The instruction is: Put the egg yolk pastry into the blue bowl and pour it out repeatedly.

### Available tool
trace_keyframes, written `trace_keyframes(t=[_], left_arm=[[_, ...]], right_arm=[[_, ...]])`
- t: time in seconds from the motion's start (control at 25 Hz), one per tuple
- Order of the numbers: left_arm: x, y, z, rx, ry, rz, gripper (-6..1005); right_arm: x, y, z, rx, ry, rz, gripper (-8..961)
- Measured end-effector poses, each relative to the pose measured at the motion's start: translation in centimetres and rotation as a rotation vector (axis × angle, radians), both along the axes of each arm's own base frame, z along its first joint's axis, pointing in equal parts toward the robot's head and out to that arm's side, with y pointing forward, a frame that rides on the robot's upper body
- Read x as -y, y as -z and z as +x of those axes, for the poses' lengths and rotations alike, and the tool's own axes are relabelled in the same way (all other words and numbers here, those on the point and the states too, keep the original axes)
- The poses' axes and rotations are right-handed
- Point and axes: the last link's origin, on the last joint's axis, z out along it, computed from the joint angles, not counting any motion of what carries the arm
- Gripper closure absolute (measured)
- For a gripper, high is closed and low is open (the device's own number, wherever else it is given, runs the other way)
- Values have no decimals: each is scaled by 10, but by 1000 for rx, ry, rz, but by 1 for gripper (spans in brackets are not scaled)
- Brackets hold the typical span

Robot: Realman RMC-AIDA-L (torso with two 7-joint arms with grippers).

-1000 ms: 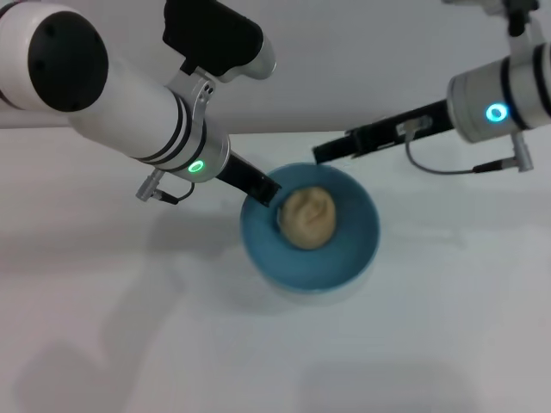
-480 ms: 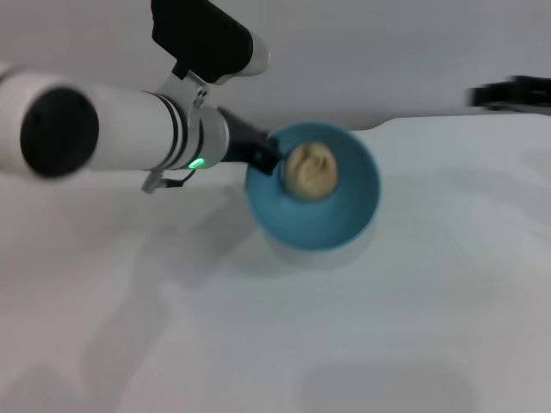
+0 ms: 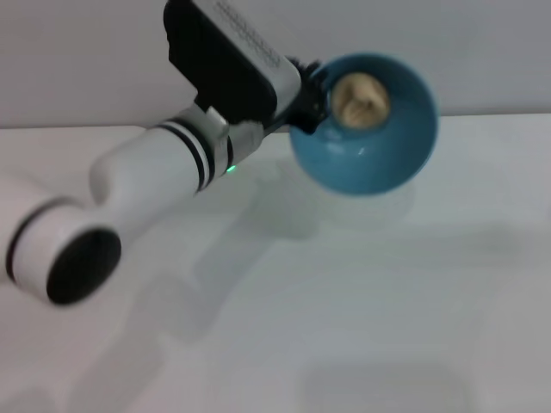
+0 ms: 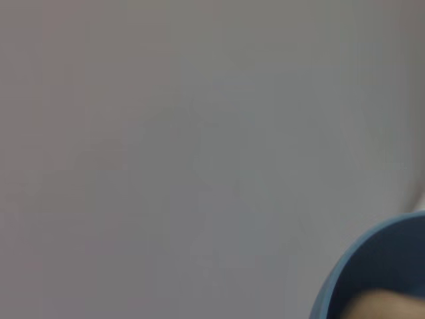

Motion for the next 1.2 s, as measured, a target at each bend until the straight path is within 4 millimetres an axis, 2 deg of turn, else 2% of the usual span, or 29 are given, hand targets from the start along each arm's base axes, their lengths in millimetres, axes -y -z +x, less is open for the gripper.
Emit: trace_keyframes(t=[0.2, 0.4, 0.88, 1.08, 1.2], left_arm=[[25, 6, 9, 27, 304, 180, 997], [45, 14, 16, -69, 510, 283, 996], [81, 0, 34, -106, 745, 608, 996], [90, -13, 37, -57, 758, 734, 996], [90, -16, 40, -28, 751, 751, 996]], right_arm=[[3, 11, 6, -23, 12, -31, 693], [0, 15, 4, -29, 3, -43, 697], [0, 17, 2, -40, -2, -49, 707], [0, 19, 2, -57, -2, -50, 711], [0, 19, 2, -60, -3, -48, 713]])
